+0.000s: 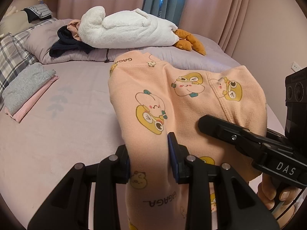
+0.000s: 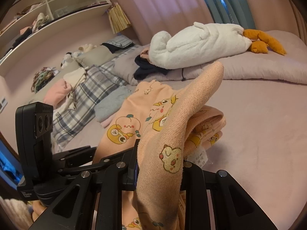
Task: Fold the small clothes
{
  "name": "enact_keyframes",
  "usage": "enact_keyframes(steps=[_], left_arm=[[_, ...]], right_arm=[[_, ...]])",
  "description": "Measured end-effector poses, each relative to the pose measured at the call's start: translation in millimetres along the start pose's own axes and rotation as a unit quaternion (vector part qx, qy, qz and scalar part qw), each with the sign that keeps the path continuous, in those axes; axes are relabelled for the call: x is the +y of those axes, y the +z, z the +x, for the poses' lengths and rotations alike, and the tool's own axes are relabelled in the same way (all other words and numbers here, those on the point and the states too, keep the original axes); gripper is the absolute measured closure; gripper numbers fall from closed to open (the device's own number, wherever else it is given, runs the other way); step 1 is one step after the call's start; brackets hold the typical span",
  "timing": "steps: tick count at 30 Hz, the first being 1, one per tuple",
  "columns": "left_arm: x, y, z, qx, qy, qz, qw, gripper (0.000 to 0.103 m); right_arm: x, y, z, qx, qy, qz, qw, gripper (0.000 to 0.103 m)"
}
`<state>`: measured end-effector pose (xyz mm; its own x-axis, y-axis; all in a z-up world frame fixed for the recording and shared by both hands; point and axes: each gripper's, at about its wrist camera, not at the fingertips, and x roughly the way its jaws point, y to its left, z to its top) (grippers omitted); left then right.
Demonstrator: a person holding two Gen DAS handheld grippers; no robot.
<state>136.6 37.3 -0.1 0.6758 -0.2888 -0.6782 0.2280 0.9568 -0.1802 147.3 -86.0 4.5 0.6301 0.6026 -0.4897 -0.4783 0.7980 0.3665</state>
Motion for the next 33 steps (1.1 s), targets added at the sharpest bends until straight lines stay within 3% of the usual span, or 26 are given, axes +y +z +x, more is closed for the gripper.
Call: enact_keyframes(steps=[33], left_arm=[[13.4, 0.8, 44.9, 0.031, 0.017, -0.001, 0.9994, 0.071]], right_arm=[[-16.9, -4.5, 36.2, 0.021, -0.001, 0.027, 0.999, 0.077]])
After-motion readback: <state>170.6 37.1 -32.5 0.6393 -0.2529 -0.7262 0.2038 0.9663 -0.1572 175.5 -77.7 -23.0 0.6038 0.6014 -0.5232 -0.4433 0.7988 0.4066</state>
